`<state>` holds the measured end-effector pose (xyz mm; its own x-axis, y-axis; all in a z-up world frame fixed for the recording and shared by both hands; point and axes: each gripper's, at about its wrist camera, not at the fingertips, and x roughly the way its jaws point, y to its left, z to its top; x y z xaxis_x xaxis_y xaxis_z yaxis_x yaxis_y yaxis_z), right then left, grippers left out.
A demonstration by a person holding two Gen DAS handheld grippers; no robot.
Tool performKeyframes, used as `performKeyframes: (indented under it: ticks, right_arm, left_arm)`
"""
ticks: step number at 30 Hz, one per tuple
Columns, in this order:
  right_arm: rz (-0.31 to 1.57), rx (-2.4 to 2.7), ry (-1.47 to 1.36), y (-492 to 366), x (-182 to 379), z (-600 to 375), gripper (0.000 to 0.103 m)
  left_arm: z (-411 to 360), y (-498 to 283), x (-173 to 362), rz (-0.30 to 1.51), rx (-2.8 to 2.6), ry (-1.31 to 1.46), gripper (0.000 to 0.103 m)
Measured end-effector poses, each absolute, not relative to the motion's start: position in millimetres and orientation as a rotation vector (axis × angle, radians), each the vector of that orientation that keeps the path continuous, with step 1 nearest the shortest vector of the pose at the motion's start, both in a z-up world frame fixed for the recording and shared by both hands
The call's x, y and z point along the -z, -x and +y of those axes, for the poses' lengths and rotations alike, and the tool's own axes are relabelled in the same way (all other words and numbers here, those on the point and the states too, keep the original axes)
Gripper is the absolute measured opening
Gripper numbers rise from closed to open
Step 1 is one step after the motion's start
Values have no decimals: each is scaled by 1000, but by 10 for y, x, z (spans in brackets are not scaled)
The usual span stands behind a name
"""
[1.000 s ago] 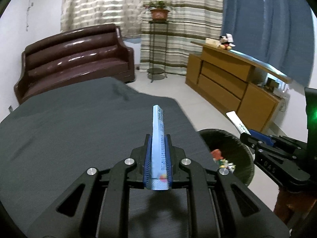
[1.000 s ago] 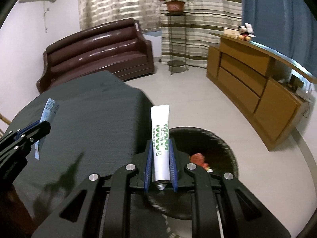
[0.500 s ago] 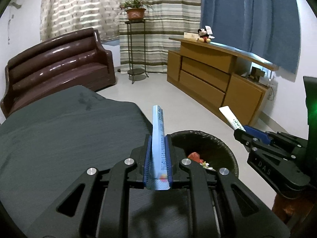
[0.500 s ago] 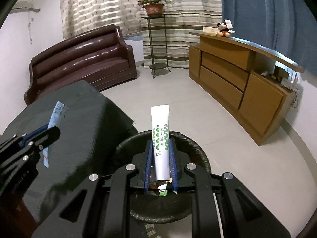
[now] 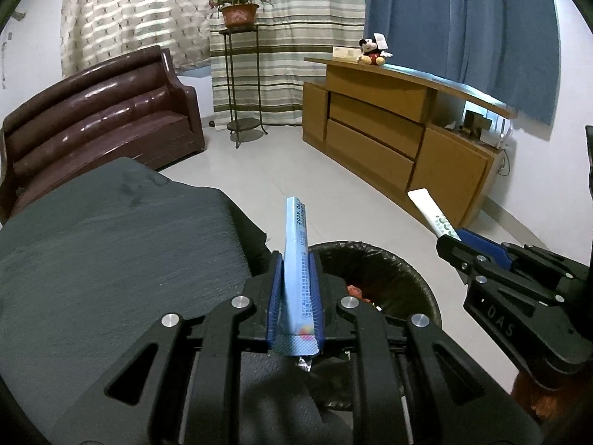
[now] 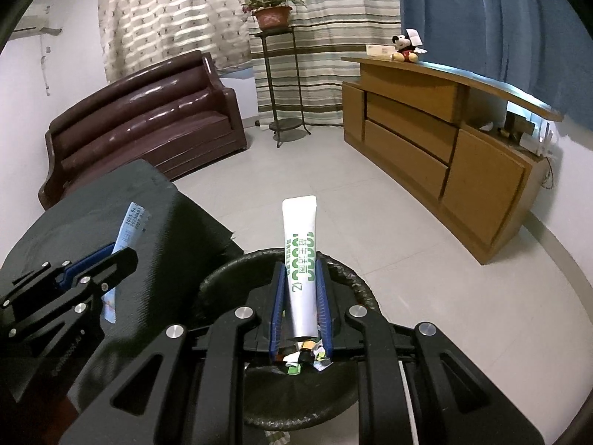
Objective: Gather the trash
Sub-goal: 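Carry both tubes over the bin and open both tools to drop them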
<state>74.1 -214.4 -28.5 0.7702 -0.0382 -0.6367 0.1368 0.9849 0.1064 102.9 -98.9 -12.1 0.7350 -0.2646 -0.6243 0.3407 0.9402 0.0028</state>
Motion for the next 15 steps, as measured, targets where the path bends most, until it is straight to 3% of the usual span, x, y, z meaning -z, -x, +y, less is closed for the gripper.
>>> performKeyframes:
  ticks: [9,14,15]
  right_arm:
    - [699,104,-163,-791,366,-2217,18]
    - [711,107,-165,-817,412,-2237,19]
    - [713,108,-167,-820,416,-2241,19]
  left_arm:
    - [-1030,-1133,160,690,312,-127,19]
    - [-1043,-1189,199,711,304,-134,31]
    - [-1050,-1189,206,711,300,-135,37]
